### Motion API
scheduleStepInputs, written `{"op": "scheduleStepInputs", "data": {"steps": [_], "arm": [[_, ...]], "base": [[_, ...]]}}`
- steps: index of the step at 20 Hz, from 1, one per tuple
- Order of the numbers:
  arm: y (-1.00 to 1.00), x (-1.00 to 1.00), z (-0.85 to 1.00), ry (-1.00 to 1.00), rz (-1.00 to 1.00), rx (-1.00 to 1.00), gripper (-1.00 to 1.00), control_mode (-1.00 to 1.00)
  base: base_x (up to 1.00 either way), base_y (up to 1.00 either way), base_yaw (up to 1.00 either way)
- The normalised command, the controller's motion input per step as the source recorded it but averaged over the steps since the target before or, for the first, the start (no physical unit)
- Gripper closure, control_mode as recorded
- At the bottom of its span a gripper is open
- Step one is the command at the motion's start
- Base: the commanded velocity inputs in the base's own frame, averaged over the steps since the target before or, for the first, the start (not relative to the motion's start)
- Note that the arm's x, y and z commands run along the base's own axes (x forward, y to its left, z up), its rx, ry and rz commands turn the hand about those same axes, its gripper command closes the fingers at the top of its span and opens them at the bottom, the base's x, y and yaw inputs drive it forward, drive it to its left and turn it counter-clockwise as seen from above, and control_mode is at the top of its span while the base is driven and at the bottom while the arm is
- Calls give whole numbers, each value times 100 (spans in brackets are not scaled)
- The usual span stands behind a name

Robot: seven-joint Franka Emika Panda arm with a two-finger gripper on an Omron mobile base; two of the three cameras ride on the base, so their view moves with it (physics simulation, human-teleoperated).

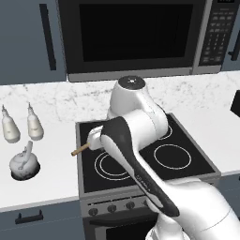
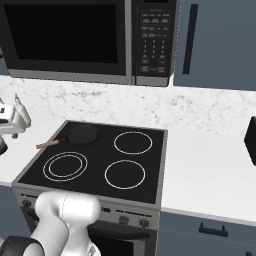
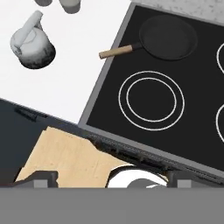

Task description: Pick the kettle from the counter and place it on a stove burner. Then turn the burner on.

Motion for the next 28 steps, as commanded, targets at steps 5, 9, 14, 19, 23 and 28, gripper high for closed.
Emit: {"op": "scheduleStepInputs", "data": {"steps": [5,9,14,19,23,28], "arm": [[84,-34,-13,0,8,0,-100,-100],[100,17,-33,0,-2,0,-100,-100],[100,76,-45,2,-12,3,-100,-100],[5,78,-22,1,3,27,-100,-100],[-7,52,-16,0,1,24,-100,-100],[14,9,-31,-2,0,13,-100,-100]], "base": [[0,0,0],[0,0,0],[0,0,0],[0,0,0],[0,0,0],[0,0,0]]}}
